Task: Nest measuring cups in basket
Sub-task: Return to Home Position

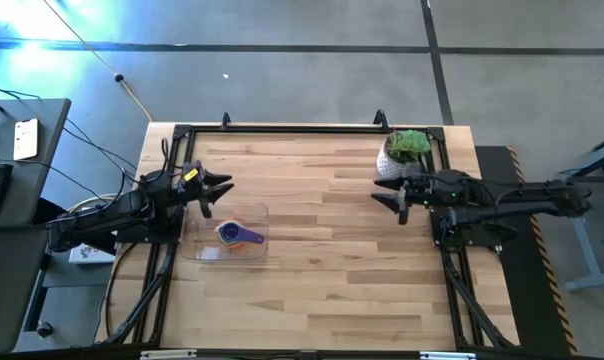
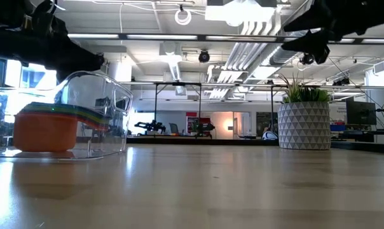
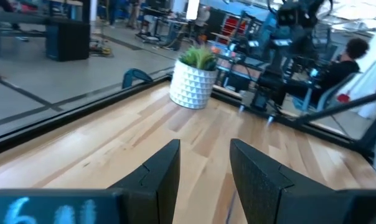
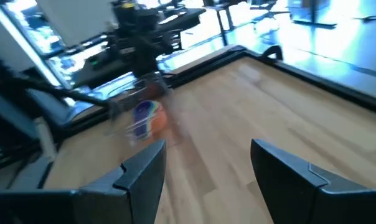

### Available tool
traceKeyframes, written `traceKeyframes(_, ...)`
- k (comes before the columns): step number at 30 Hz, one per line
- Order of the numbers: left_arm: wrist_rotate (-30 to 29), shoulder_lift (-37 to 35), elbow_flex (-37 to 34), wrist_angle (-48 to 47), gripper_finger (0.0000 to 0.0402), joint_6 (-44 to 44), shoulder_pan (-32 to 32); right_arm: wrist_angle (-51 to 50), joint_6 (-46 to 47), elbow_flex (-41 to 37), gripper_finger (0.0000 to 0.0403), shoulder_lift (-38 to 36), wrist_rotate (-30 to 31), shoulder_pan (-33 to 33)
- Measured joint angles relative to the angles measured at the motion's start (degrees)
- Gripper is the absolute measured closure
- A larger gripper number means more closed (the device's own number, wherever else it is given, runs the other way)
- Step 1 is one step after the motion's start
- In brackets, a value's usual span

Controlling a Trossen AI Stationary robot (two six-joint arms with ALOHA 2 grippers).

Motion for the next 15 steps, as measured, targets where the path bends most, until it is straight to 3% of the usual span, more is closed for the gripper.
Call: traceKeyframes(15,-1.9,0.0,0.0,0.0,0.0271,-0.3,0.0,7.3,1.7,-14.4,0.0177,-13.6,-4.0,0.0)
